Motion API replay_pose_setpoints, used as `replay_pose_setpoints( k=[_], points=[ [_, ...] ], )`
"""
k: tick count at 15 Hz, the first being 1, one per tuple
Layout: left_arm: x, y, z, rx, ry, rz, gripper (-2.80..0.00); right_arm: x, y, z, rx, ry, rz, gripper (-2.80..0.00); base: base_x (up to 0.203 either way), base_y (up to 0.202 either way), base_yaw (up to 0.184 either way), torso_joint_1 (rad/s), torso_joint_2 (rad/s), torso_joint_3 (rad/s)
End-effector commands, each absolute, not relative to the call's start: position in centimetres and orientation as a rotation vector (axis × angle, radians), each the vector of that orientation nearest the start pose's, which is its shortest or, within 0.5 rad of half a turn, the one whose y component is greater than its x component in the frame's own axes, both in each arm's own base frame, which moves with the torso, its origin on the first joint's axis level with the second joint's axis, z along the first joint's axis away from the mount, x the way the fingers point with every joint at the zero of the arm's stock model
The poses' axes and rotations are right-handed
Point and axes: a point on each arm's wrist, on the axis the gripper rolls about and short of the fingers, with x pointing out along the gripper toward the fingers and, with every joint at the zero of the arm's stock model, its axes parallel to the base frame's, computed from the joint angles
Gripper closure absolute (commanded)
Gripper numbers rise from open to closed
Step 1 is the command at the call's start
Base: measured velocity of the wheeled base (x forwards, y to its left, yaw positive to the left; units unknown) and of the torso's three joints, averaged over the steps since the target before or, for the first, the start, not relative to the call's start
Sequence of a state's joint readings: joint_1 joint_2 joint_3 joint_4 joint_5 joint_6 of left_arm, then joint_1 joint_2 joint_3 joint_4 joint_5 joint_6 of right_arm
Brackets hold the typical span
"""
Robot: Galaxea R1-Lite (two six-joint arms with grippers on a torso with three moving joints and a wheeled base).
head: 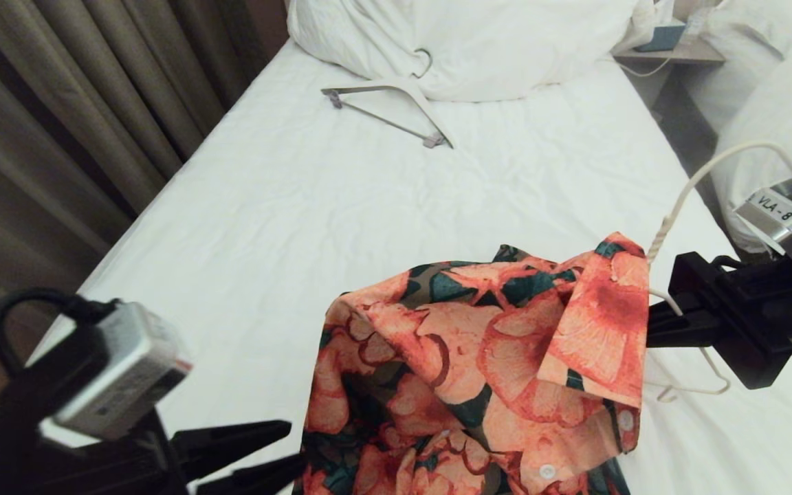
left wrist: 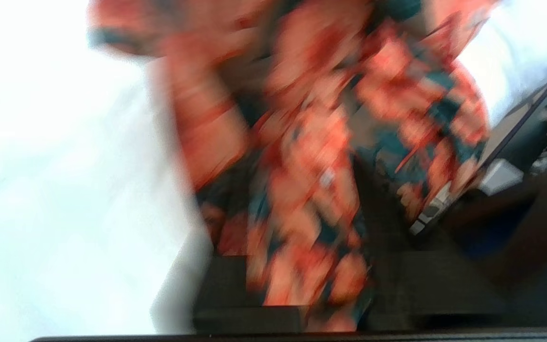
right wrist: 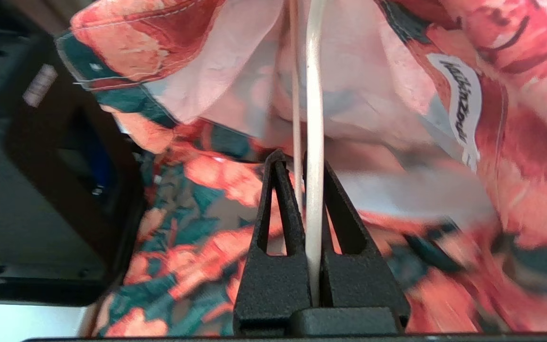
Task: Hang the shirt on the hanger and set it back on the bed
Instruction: Hook the other side of the shirt onto the hanger
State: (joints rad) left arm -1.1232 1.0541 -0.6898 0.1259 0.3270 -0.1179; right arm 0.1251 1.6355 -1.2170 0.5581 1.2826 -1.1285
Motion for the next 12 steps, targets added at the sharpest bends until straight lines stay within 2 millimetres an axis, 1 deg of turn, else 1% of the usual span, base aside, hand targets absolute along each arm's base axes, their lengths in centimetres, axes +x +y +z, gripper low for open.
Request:
replay_pose_setpoints(
  k=[1, 3, 5, 8, 9, 10, 12],
  points=[
    [4.7, -7.4, 23.0, 0.164, 0.360, -0.725, 0.00, 24.9, 6.3, 22.8, -0.324, 0.040, 1.580, 0.00, 0.000, 0.000, 0.000, 0.000, 0.00, 0.000],
    [4.6, -6.5, 23.1, 0.210, 0.360, -0.694, 0.00, 24.9, 6.8, 22.6, -0.321, 0.046, 1.601, 0.00, 0.000, 0.000, 0.000, 0.000, 0.00, 0.000],
    [4.7, -6.3, 25.0, 0.205, 0.296, -0.683, 0.00, 24.5, 7.3, 22.0, -0.309, 0.062, 1.628, 0.00, 0.000, 0.000, 0.000, 0.000, 0.00, 0.000],
    [5.2, -7.1, 27.9, 0.175, 0.235, -0.684, 0.00, 24.1, 8.4, 22.3, -0.328, 0.050, 1.663, 0.00, 0.000, 0.000, 0.000, 0.000, 0.00, 0.000],
    [5.4, -7.5, 28.8, 0.175, 0.217, -0.687, -2.80, 24.1, 8.7, 22.5, -0.335, 0.045, 1.671, 0.00, 0.000, 0.000, 0.000, 0.000, 0.00, 0.000],
    [5.7, -8.0, 29.0, 0.191, 0.213, -0.695, -2.80, 24.1, 8.7, 22.4, -0.334, 0.046, 1.674, 0.00, 0.000, 0.000, 0.000, 0.000, 0.00, 0.000],
    [6.2, -9.1, 29.0, 0.222, 0.219, -0.717, -2.80, 24.1, 9.0, 22.3, -0.334, 0.046, 1.684, 0.00, 0.000, 0.000, 0.000, 0.000, 0.00, 0.000]
  ],
)
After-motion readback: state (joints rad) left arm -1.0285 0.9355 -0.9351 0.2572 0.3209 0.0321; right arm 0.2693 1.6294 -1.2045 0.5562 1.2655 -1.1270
